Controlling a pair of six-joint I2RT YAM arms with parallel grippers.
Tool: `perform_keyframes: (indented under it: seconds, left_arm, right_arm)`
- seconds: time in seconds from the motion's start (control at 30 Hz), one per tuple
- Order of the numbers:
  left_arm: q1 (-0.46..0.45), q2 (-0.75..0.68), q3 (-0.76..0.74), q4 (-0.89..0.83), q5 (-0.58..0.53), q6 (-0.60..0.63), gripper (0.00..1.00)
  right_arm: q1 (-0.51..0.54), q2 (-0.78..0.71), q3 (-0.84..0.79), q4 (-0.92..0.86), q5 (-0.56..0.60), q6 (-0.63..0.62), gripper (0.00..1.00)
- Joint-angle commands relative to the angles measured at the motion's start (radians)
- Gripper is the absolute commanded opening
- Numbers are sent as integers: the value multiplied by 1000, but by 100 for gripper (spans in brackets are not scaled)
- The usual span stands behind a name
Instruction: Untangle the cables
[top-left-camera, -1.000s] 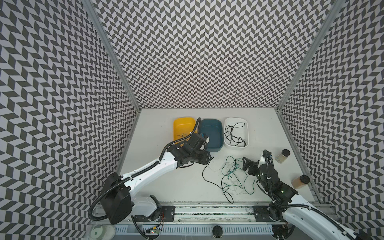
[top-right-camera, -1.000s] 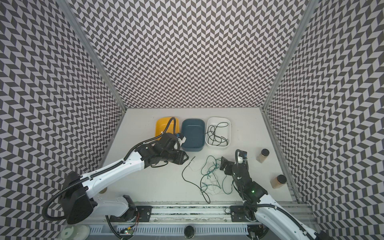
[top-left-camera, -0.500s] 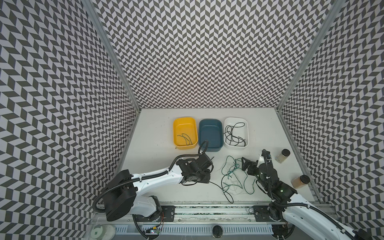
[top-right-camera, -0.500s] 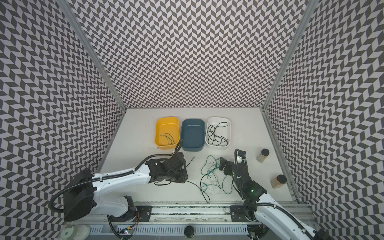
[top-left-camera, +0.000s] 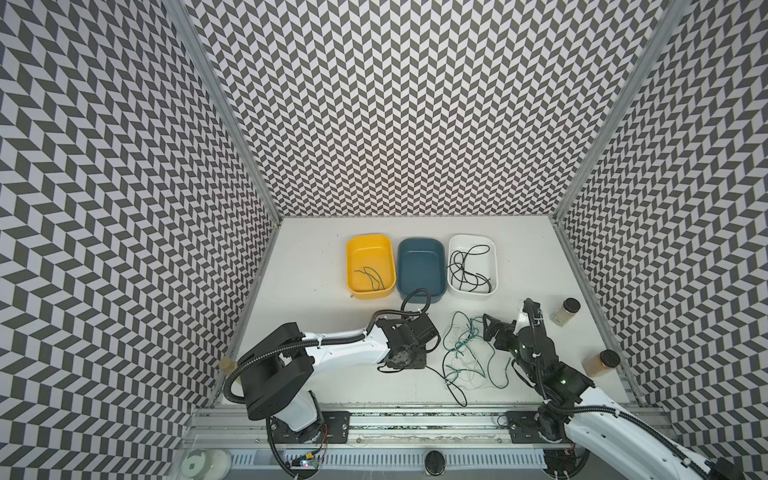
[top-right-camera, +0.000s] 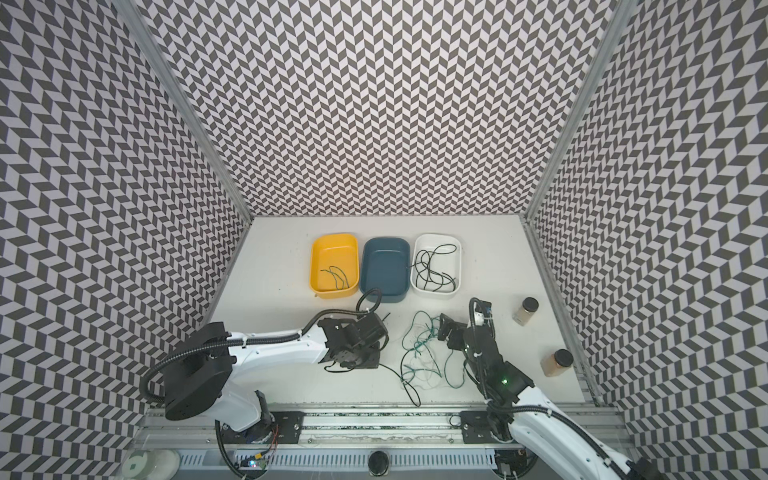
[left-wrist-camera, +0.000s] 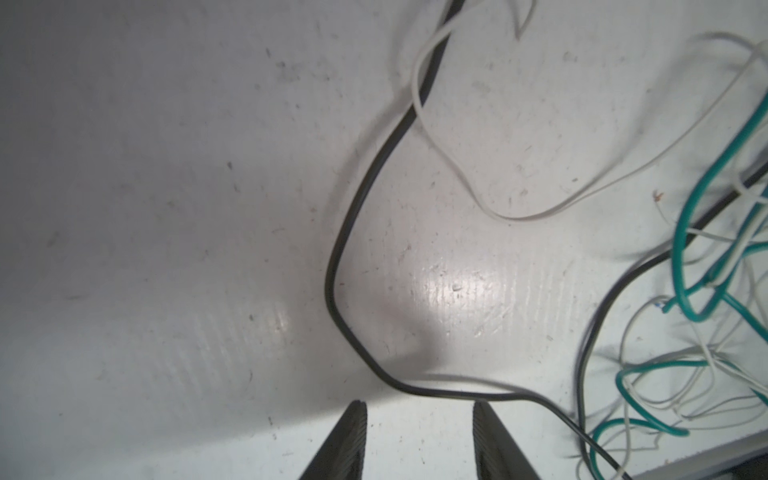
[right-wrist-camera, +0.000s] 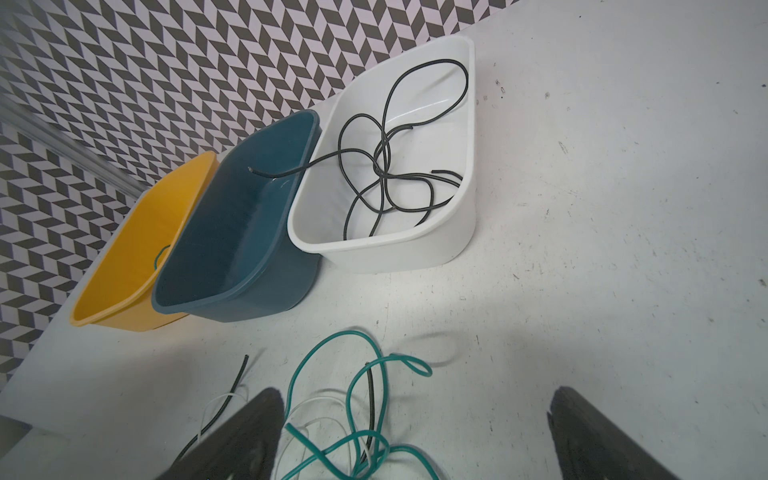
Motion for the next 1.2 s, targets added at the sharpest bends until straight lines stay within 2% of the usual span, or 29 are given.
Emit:
perform_keyframes:
  seconds: [0.0, 0.3, 0.53, 0.73, 1.0, 1.17]
  left_arm:
    - [-23, 44, 37, 11, -4, -31, 44]
    - [-39, 88, 46, 14, -5, -41, 41]
    - [-15, 125, 34, 14, -9, -6, 27]
    - [57, 126, -1, 38, 10, 38, 20]
    - [121, 164, -10, 87, 53, 83, 15]
    - [122, 190, 4, 114, 86, 85, 15]
  right_arm:
    - [-4, -5, 25, 47, -1, -4, 100]
    - [-4, -10, 22, 45, -3, -4, 100]
    - [-4, -13, 22, 44, -4, -4, 100]
    - [-4, -6, 25, 47, -26, -10, 100]
    - [-4, 76, 43, 115, -148, -41, 100]
    - [-5, 122, 106, 40, -269, -59, 95]
